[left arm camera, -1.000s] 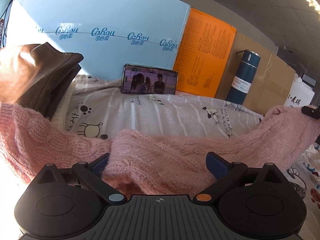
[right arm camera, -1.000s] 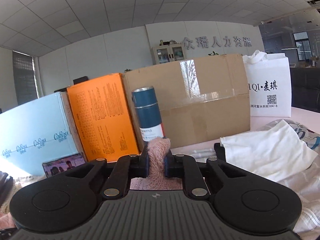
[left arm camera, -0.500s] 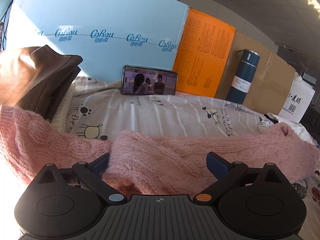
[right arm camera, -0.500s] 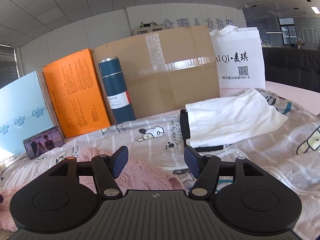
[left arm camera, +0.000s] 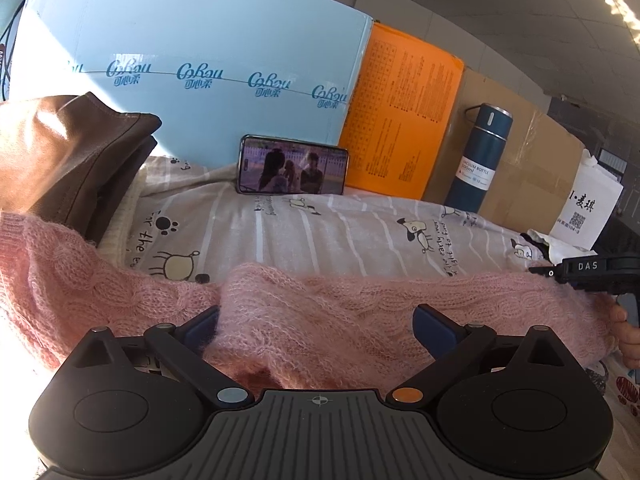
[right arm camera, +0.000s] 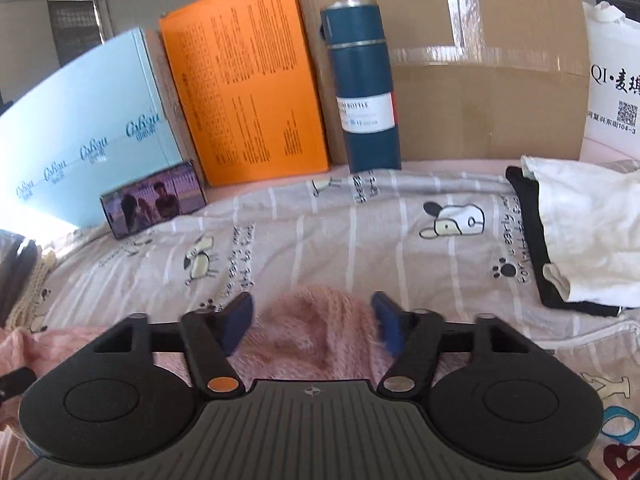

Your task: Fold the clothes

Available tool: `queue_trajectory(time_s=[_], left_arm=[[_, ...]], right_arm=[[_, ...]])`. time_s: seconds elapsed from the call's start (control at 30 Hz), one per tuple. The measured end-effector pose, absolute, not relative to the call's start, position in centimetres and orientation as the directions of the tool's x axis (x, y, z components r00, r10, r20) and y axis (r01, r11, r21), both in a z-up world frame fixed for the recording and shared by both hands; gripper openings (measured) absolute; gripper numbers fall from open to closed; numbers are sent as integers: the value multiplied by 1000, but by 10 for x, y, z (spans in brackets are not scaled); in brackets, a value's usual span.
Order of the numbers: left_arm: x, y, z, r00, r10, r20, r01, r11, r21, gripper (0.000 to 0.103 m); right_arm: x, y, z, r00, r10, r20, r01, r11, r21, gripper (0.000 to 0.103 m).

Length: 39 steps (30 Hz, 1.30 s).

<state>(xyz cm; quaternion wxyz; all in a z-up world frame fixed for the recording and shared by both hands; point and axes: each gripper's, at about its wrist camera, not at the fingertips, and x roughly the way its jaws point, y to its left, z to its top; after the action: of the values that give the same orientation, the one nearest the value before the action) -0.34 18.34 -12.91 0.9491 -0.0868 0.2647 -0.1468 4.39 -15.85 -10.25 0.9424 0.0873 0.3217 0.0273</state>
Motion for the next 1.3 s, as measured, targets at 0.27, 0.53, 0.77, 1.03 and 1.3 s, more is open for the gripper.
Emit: queue_trajectory(time_s=[0.27,0.53,0.77,1.03,1.3], left_arm=[[-3,182,-129,815,-328,-478,240,942,-236,100],[-18,185,-122,815,-366,-449,288,928,-235,65],[-70,203,-108,850,-363,-381,356,930,-93,46],[-122,213,-97,868,-315,-382,363,930,57,69],[-118,167,-104,856,-336,-393,402,911,96,92]], right_arm=[[-19,-169,-90,861,168,-480,-64,972,226,15],[-94,-171,-73,924,216,-316,-126,951,281,14],[-134,-182,-80,936,215,-280,-125,943,307,14],[-180,-191,-104,923,258,-287,-160,932,324,14],[-200,-194,-135,882,310,-355,-196,926,323,20]])
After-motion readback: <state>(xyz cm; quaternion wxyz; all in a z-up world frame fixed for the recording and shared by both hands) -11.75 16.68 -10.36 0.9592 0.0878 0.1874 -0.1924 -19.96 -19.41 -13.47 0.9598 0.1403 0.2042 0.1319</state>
